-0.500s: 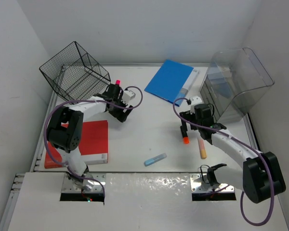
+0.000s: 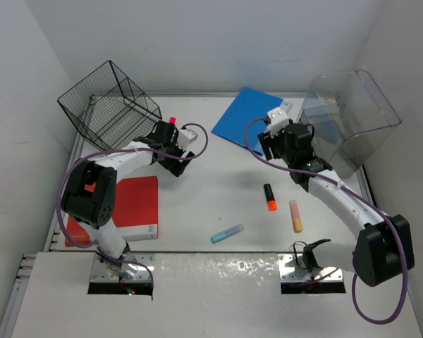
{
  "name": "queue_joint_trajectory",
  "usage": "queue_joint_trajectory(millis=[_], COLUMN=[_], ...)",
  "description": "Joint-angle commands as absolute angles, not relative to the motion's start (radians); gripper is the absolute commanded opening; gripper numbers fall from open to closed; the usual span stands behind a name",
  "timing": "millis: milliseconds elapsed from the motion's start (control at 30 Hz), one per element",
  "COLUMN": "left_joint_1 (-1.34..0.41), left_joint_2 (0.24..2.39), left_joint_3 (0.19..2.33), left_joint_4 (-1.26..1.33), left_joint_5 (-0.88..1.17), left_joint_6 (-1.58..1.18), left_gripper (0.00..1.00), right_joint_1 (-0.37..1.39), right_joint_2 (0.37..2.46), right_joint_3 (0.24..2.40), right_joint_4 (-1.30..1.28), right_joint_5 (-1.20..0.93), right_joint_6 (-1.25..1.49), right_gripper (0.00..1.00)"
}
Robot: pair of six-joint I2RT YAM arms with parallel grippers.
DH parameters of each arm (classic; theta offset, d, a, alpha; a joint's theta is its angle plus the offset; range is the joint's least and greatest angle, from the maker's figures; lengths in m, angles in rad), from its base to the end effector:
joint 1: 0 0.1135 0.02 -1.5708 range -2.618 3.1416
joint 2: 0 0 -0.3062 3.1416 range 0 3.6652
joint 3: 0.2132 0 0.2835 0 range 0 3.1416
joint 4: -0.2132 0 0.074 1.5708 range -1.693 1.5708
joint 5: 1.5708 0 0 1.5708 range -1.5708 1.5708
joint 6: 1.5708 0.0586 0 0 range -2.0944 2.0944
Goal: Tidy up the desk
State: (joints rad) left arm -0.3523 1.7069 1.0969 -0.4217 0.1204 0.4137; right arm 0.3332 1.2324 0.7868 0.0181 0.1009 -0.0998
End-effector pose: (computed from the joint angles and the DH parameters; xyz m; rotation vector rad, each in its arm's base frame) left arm 0.3644 -0.1415 0.1939 1.0103 2.3920 -0.1344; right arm 0.2993 0.0973 0.2822 -0.3653 1.9626 0.0494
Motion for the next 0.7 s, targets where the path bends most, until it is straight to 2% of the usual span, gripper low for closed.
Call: queue_joint_trajectory(millis=[0,33,67,167,367,467,667], left_joint_1=[-0.354,-0.354,-0.354,-0.354,-0.354,-0.354,-0.354], left_joint_2=[1.658,1.658,1.658,1.654,1.654,1.66,1.661], left_joint_3=[1.089,1.089,1.089,1.081,1.08,1.081,1.08], left_joint_4=[-0.391,-0.39,-0.388,-0.38,-0.383,-0.388,-0.39], left_joint_5=[0.094,0.089,0.075,0.063,0.064,0.072,0.066], left_joint_6=[0.416,0.416,0.416,0.417,0.42,0.422,0.425], left_gripper=[0.78,0.78,0.78,0.78,0.78,0.78,0.78], right_joint_1=[0.385,0.417,0.434,0.483,0.5,0.489,0.425], right_joint_2=[1.339,1.374,1.406,1.523,1.732,1.822,1.916], right_joint_3=[0.882,0.922,0.936,0.95,0.923,0.937,0.999], right_joint_4=[0.016,0.003,0.003,0.012,0.315,0.425,0.336], right_joint_5=[0.386,0.576,0.657,0.863,1.222,1.272,1.244], right_joint_6=[-0.299,-0.328,-0.374,-0.434,-0.697,-0.836,-0.799], right_gripper=[0.55,0.38,0.34,0.36,0.41,0.4,0.37])
